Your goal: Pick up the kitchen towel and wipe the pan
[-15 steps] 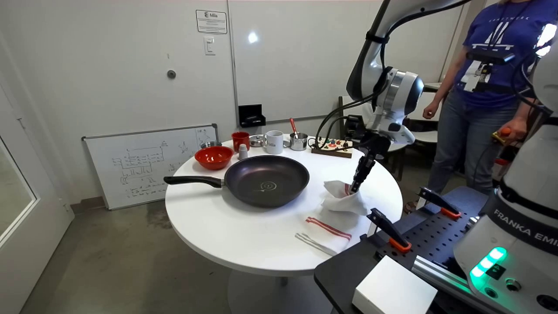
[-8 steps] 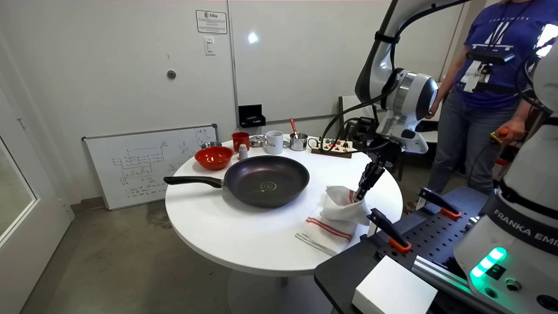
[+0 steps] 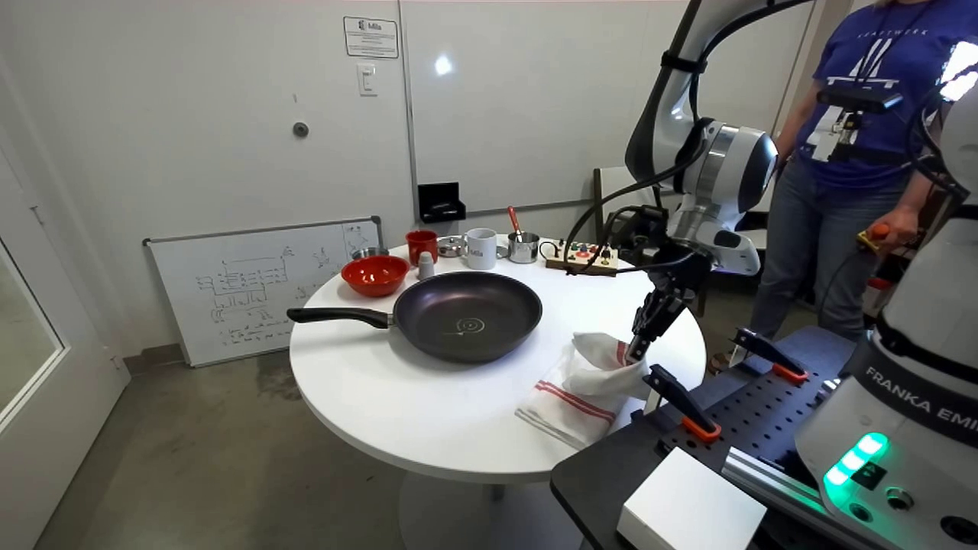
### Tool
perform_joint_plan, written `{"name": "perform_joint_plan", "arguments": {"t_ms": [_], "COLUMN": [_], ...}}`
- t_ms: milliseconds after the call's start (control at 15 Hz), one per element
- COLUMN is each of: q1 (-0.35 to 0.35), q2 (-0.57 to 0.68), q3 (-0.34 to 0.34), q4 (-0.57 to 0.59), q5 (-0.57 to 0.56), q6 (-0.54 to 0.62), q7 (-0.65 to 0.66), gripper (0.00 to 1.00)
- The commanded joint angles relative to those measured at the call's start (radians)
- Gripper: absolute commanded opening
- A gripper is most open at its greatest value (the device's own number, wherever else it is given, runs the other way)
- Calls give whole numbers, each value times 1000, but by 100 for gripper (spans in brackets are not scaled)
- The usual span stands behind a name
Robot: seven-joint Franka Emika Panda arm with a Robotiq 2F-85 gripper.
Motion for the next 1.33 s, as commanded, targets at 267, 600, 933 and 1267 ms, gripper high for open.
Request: {"name": "perform_joint_plan", "arguments": {"t_ms": [267, 600, 933, 1267], "q1": [15, 16, 16, 14], "q2": [-4, -4, -4, 0], "q3": [-15, -15, -15, -20], "q4": [1, 1, 1, 9], "q5": [0, 0, 0, 10], "q6": [-6, -6, -6, -11], "q7": [0, 0, 0, 8], "gripper": [3, 3, 3, 2]}}
